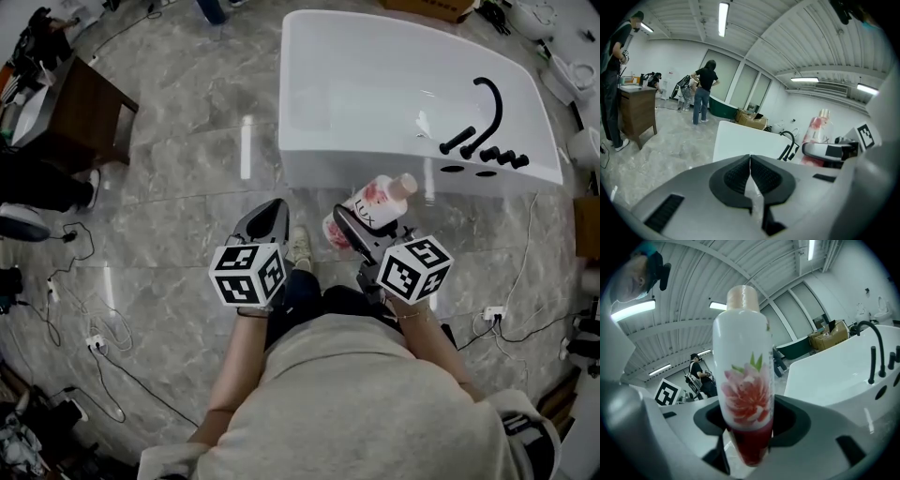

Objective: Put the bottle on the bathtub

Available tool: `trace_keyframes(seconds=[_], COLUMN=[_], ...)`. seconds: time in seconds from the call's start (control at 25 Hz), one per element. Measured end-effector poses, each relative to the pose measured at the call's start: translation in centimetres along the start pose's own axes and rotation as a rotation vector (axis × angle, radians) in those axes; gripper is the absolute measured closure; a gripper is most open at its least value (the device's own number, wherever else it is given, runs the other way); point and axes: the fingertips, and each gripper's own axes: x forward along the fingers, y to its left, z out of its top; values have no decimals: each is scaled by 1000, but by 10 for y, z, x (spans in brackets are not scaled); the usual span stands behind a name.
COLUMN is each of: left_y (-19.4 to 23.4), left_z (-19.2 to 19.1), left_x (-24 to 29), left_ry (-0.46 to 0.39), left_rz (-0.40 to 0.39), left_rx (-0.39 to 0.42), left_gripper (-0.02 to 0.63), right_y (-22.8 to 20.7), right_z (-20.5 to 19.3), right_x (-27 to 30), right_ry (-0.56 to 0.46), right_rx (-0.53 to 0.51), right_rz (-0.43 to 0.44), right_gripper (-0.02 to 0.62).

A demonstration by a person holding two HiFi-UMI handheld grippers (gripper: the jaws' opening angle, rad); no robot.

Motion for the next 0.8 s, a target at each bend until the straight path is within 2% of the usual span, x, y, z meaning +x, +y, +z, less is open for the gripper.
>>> trace_keyframes(seconds=[0.32, 0.52, 0.8], left_y=[56, 97, 128], left_z=[32, 23, 15], left_x=[55, 84, 126], left_ry=[68, 114, 175], left_rz=[-42, -43, -114], left_rx=[-1, -70, -106], left_gripper=[598, 598, 598], right_y=[-22, -47, -82], right_z=[26, 21, 14], right_x=[88, 134, 189], right_ry=[54, 111, 174], right_rx=[-7, -14, -76], right_rz=[-2, -29, -74], right_gripper=[367, 367, 367])
